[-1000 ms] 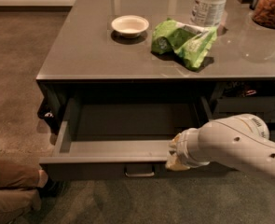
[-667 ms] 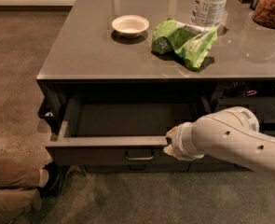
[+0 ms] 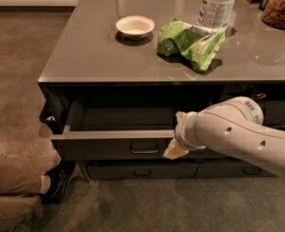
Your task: Close top drawer
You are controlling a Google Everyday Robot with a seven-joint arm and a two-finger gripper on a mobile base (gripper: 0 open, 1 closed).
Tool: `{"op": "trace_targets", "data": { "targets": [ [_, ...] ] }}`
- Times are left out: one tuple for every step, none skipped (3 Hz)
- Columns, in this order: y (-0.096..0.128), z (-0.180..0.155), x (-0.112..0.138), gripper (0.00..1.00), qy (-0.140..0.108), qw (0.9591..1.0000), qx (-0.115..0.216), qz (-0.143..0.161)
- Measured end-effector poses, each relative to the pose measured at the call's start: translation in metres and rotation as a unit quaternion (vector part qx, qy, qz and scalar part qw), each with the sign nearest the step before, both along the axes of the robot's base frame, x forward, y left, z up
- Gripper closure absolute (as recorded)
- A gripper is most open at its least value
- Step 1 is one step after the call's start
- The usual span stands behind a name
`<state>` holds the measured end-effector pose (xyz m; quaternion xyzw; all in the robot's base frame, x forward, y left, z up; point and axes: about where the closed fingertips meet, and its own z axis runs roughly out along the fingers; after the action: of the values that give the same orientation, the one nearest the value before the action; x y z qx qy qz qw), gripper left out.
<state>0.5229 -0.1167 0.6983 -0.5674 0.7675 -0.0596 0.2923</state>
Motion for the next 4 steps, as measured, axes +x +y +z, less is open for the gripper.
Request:
{"op": "trace_targets", "data": {
  "targets": [
    [-0.004, 0.009, 0.010, 0.00, -0.006, 0.9998, 0.006, -0.019],
    [-0.019, 0.012, -0.001, 1.00, 0.007, 0.9992, 0.014, -0.036],
    [-0.034, 0.015, -0.025, 1.00, 0.020, 0.9981, 0.028, -0.050],
    [-0.044, 0.012, -0.049, 1.00, 0.036, 0.9968, 0.038, -0.061]
  ]
}}
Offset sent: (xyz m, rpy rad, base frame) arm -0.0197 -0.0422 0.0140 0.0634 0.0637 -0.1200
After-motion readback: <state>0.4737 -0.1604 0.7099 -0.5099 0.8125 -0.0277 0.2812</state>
